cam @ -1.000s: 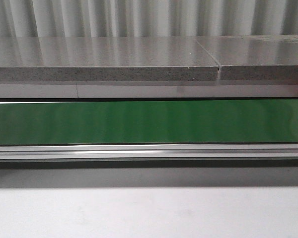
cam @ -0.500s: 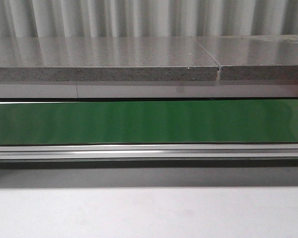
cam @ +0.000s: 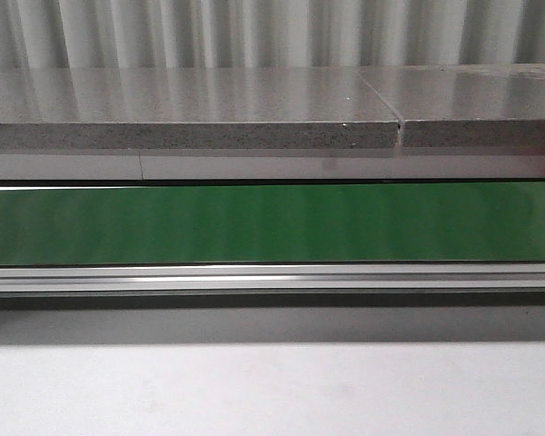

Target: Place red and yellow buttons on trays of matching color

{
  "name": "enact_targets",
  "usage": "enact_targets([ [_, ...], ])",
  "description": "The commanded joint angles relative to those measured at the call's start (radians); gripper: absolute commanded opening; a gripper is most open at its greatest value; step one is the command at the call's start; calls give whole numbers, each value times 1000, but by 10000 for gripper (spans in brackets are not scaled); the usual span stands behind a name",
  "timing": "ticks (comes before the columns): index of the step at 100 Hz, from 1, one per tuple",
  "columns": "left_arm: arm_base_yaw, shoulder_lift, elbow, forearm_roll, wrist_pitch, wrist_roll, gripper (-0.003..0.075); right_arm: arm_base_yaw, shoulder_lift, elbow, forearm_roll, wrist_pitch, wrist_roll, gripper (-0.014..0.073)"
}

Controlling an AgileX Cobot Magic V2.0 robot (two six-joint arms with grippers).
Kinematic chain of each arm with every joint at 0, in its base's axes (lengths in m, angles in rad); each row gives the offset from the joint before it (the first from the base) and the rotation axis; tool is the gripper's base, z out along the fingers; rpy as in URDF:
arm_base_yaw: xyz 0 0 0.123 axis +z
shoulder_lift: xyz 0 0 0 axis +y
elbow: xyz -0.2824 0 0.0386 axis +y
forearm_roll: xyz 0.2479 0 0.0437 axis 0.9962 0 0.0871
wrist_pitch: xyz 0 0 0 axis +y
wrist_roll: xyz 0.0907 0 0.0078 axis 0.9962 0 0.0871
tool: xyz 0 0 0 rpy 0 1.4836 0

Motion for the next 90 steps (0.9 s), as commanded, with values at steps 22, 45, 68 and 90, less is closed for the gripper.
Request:
enact_targets([
  [22, -7, 4, -27, -17, -73, 1, -20, 5, -203, -20, -48, 1, -14, 463],
  [45, -7, 4, -27, -17, -73, 1, -20, 129, -345, -20, -56, 27, -33, 130],
  [68, -7, 4, -27, -17, -73, 1, -20, 331, -431, -20, -56, 39, -33, -68],
  [90, -7, 4, -27, -17, -73, 1, -20, 547, -471, -19, -48, 26, -31, -67],
])
